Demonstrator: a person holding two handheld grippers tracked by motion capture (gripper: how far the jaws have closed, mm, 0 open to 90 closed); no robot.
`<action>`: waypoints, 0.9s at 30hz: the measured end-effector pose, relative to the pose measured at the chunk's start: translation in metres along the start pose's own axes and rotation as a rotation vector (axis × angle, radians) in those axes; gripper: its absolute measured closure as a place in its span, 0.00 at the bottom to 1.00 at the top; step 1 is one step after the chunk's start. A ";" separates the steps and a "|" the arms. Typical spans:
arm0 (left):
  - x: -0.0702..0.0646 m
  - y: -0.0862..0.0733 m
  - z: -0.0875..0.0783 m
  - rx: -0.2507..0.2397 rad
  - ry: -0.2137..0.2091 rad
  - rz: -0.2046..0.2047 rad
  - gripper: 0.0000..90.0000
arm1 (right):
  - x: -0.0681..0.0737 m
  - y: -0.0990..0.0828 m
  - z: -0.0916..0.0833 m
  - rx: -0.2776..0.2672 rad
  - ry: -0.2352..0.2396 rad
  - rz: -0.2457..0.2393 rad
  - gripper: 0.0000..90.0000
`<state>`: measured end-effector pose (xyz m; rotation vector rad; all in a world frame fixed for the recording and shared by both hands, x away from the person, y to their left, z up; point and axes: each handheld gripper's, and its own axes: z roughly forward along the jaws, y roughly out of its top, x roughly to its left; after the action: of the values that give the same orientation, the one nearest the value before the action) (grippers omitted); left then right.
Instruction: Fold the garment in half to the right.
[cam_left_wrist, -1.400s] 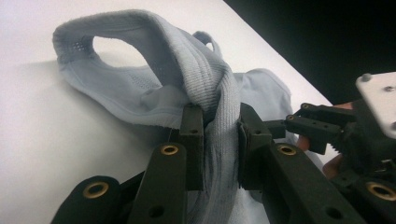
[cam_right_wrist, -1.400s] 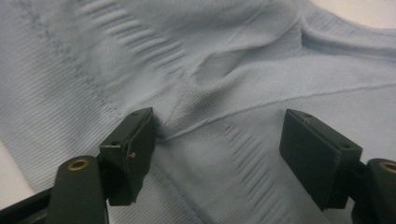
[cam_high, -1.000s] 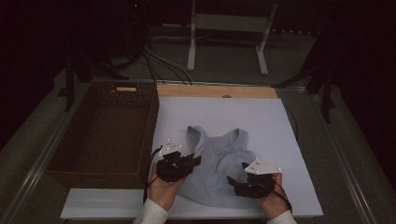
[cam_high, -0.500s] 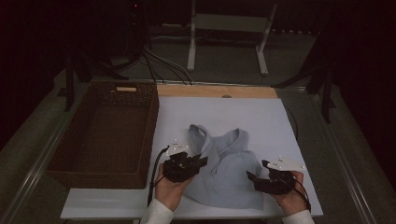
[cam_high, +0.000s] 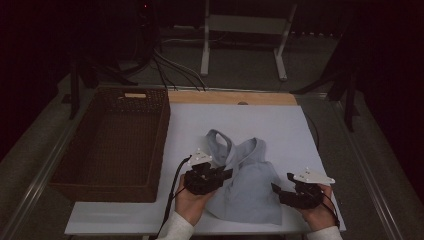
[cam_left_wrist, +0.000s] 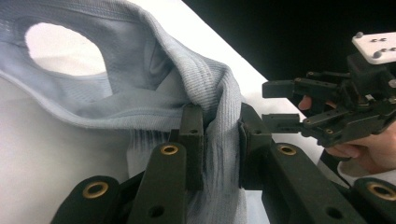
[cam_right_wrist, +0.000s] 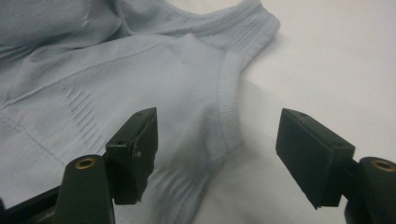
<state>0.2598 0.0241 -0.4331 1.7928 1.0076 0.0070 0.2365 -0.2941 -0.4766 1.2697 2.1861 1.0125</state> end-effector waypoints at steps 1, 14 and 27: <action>-0.001 0.000 0.001 0.003 -0.004 0.001 0.85 | -0.001 0.000 0.000 -0.001 0.000 0.003 0.34; -0.016 0.001 0.024 0.027 -0.065 0.030 0.85 | -0.007 -0.002 -0.002 -0.002 -0.021 0.023 0.34; -0.028 -0.007 0.055 0.092 -0.101 0.055 0.84 | -0.014 -0.004 -0.005 -0.011 -0.049 0.052 0.34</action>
<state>0.2617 -0.0347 -0.4524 1.8853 0.8992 -0.0961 0.2377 -0.3091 -0.4760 1.3394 2.1179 1.0008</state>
